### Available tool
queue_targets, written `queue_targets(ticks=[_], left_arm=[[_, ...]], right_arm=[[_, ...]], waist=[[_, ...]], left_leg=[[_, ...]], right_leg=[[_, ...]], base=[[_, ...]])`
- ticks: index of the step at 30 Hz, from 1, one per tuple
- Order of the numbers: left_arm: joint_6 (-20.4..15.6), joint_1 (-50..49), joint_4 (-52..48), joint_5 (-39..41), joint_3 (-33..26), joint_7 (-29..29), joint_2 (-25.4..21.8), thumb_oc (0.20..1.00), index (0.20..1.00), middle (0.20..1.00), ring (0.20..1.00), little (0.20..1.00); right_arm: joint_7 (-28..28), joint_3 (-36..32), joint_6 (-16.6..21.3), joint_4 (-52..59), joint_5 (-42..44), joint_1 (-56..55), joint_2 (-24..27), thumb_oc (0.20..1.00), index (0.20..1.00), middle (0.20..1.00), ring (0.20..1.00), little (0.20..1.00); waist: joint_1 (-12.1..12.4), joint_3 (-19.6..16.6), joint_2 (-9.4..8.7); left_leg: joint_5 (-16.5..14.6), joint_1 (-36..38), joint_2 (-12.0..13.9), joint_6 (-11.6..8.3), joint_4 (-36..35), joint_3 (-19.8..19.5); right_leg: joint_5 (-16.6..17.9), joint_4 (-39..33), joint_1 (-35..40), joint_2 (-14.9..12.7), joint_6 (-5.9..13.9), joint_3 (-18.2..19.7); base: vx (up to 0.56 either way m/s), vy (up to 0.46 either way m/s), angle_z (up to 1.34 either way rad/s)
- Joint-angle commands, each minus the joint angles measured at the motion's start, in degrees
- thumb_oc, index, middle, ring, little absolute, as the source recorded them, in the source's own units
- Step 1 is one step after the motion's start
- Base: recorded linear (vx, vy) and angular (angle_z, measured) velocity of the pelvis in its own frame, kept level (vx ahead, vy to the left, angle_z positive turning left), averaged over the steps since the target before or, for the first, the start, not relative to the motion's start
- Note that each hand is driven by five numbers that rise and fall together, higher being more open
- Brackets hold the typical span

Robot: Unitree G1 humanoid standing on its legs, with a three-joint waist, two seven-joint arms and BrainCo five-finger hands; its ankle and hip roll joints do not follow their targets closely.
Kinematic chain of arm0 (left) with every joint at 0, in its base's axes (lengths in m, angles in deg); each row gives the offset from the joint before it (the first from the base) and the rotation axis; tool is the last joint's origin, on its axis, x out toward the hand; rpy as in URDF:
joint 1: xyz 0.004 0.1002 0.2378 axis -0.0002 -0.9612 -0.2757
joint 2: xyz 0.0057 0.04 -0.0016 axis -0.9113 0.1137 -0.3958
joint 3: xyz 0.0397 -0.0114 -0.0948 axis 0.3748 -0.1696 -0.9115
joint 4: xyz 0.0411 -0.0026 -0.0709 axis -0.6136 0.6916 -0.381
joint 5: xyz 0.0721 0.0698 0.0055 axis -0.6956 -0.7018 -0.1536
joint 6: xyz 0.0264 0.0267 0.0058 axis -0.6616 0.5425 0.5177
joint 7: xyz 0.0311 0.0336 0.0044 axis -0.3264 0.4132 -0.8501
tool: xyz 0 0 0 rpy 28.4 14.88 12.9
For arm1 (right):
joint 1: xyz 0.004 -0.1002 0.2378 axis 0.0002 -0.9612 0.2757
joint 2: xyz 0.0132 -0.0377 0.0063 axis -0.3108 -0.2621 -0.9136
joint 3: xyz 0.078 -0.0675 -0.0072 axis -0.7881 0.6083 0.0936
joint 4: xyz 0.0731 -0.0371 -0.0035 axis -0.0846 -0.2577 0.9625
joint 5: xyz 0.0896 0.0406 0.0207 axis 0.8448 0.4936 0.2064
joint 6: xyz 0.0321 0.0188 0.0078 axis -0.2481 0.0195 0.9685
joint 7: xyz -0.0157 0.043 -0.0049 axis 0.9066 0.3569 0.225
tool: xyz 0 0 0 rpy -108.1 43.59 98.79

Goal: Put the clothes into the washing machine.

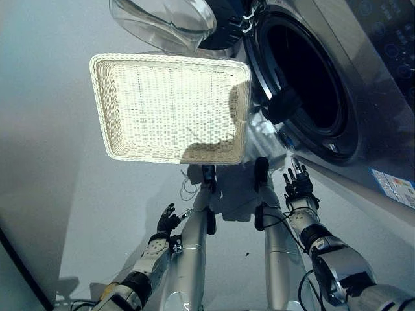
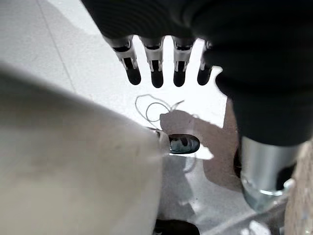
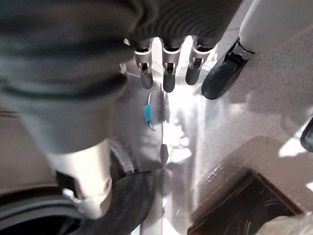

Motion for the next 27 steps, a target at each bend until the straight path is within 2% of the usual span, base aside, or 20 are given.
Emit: queue_targets(ticks=[1,4,5,7,11,15,17,22,23,27], left_arm=[[-0.91,1.61,1.22,-0.01,0.48,-0.44,2.15,1.000,1.000,1.000,1.000,1.000],[-1.67,1.53,0.17,1.20,1.79,-1.46,2.34,1.000,1.000,1.000,1.000,1.000],[-1.96,1.15,-0.35,1.63,2.40,-1.73,2.33,1.000,1.000,1.000,1.000,1.000],[-2.26,1.12,-1.03,1.89,2.86,-1.98,2.13,1.000,1.000,1.000,1.000,1.000],[-2.64,1.06,-5.31,3.07,4.76,-2.86,0.61,1.000,1.000,1.000,1.000,1.000],[-2.30,1.19,-8.88,3.73,6.07,-3.86,-1.69,1.000,1.000,1.000,1.000,1.000],[-2.14,1.13,-11.40,3.81,6.99,-4.64,-3.24,1.000,1.000,1.000,1.000,1.000],[-2.13,0.38,-13.97,3.88,7.26,-5.04,-4.62,1.000,1.000,1.000,1.000,1.000],[-2.11,-0.01,-14.48,3.74,7.16,-4.94,-4.91,1.000,1.000,1.000,1.000,1.000],[-3.04,-2.04,-15.47,3.31,6.14,-3.87,-5.65,1.000,1.000,1.000,1.000,1.000]], right_arm=[[1.32,-1.35,-1.65,0.07,5.25,0.40,3.24,1.000,1.000,1.000,1.000,1.000],[2.76,-2.29,-0.77,0.42,7.91,2.46,4.15,1.000,1.000,1.000,1.000,1.000],[3.44,-2.85,-0.53,0.33,8.34,3.04,4.62,1.000,1.000,1.000,1.000,1.000],[3.65,-3.05,-0.20,0.16,7.56,3.98,5.39,1.000,1.000,1.000,1.000,1.000],[6.77,-2.40,0.48,-0.38,-0.38,9.38,9.11,1.000,1.000,1.000,1.000,1.000],[6.26,-1.72,1.27,0.98,-2.57,12.84,12.05,1.000,1.000,1.000,1.000,1.000],[5.17,-0.87,4.11,2.47,-4.95,16.44,13.63,1.000,1.000,1.000,1.000,1.000],[2.19,0.58,8.16,6.02,-8.51,19.49,15.27,1.000,1.000,1.000,1.000,1.000],[2.03,1.20,9.89,7.92,-11.07,19.84,15.36,1.000,1.000,1.000,1.000,1.000],[-0.31,2.40,13.83,18.28,-6.91,20.14,15.17,1.000,1.000,1.000,1.000,1.000]], waist=[[1.61,-1.07,5.84],[2.27,-1.07,6.76],[2.40,-1.07,6.96],[2.79,-1.07,7.17],[4.23,-1.07,8.06],[5.47,-1.07,8.33],[6.44,-1.07,8.46],[6.95,-1.07,8.50],[6.95,-1.07,8.44],[6.47,-1.07,8.03]], left_leg=[[2.46,-3.64,-1.47,-2.10,-0.75,-1.93],[2.47,-6.18,-1.11,-2.34,0.67,-2.27],[1.56,-6.85,-1.27,-2.29,2.13,-2.46],[1.12,-8.26,-1.34,-2.13,3.67,-2.81],[-0.06,-14.80,-1.31,-1.93,9.02,-3.98],[-0.13,-19.53,-1.18,-1.64,11.06,-4.99],[-0.05,-22.32,-1.12,-1.40,11.59,-5.78],[-0.08,-23.75,-1.23,-1.21,11.31,-6.30],[-0.11,-23.89,-1.26,-1.25,11.28,-6.35],[0.03,-22.80,-0.92,-1.79,10.16,-6.21]], right_leg=[[-4.48,6.69,-2.08,3.15,1.22,-4.53],[-5.81,9.42,-4.95,3.39,0.99,-4.34],[-7.31,11.33,-5.78,3.21,0.89,-4.23],[-7.85,12.86,-7.18,3.13,0.74,-4.20],[-8.54,17.47,-13.43,1.99,0.48,-4.05],[-8.72,20.07,-17.85,1.26,0.51,-4.12],[-8.73,21.36,-20.64,0.85,0.67,-4.39],[-8.38,21.35,-22.36,0.60,0.90,-4.57],[-8.21,21.18,-22.57,0.59,0.94,-4.60],[-7.68,19.52,-21.77,0.81,1.12,-4.61]], base=[[0.04,-0.024,0.08],[0.04,-0.022,0.13],[0.06,-0.055,0.21],[0.03,-0.061,0.20],[0.03,-0.055,0.16],[0.02,-0.082,0.10],[0.00,-0.105,0.09],[-0.02,-0.036,0.06],[0.00,0.000,0.00],[-0.03,0.026,0.00]])
